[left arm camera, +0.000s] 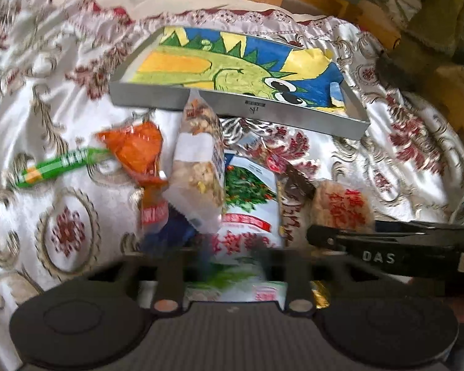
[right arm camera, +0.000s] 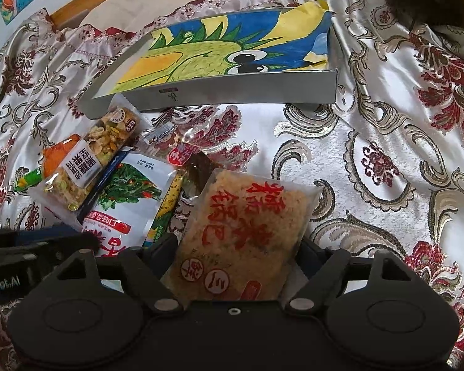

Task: Organize snacks
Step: 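Grasp the blue packet with the left tool while the right tool holds the rice-cracker bag, then carry both packets over the silver dragon tray and open both tools to drop them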

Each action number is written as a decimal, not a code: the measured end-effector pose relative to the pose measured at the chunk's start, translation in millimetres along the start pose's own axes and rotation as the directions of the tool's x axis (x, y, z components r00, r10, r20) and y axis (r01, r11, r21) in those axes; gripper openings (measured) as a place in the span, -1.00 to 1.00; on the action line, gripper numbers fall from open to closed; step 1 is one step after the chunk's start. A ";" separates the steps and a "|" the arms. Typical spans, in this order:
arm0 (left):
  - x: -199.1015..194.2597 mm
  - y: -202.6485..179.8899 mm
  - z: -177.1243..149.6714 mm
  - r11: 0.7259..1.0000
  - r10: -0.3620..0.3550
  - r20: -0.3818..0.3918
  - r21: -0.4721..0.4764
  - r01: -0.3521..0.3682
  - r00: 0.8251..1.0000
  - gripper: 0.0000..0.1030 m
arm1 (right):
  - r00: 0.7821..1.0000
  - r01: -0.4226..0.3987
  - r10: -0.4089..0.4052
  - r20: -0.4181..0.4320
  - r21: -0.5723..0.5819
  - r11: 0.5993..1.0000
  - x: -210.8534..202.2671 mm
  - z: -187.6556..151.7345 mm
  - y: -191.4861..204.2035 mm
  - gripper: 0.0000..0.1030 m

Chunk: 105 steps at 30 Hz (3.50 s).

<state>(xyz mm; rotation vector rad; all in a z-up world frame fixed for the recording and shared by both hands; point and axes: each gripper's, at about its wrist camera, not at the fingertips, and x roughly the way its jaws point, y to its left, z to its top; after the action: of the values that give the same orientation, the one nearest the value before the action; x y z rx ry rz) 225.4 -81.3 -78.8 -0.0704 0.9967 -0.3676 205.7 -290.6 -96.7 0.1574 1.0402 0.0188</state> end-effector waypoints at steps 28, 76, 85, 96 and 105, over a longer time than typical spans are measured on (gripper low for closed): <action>12.8 -16.7 3.3 0.980 0.110 0.002 0.168 -0.109 0.994 0.71 | 1.000 -0.020 0.020 -0.003 0.020 1.000 -4.0 -5.3 -3.3 0.57; -34.6 5.7 -9.2 0.957 -0.275 0.000 -0.098 0.274 0.961 -0.54 | 0.983 -0.128 0.113 0.147 0.095 0.987 -67.0 -23.3 -13.2 0.49; -34.8 -1.8 21.3 0.964 -0.230 0.171 -0.095 0.248 0.958 -0.54 | 0.938 -0.128 0.093 0.333 0.085 0.988 -62.4 8.1 -32.2 0.50; 31.1 -11.5 128.6 0.954 -0.213 0.302 -0.140 0.264 0.929 -0.53 | 0.852 -0.074 0.019 0.523 0.084 0.994 -26.4 88.0 -54.8 0.50; 106.7 -0.9 168.8 0.961 -0.121 0.194 -0.223 0.164 0.973 -0.53 | 0.907 -0.013 -0.009 0.422 0.049 0.999 38.3 138.7 -45.0 0.50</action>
<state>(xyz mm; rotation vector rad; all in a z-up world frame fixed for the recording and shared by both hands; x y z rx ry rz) 417.3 -136.2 -72.5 -0.3885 0.8555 -0.3662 341.7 -348.5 -67.0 0.1991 0.6060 -0.0391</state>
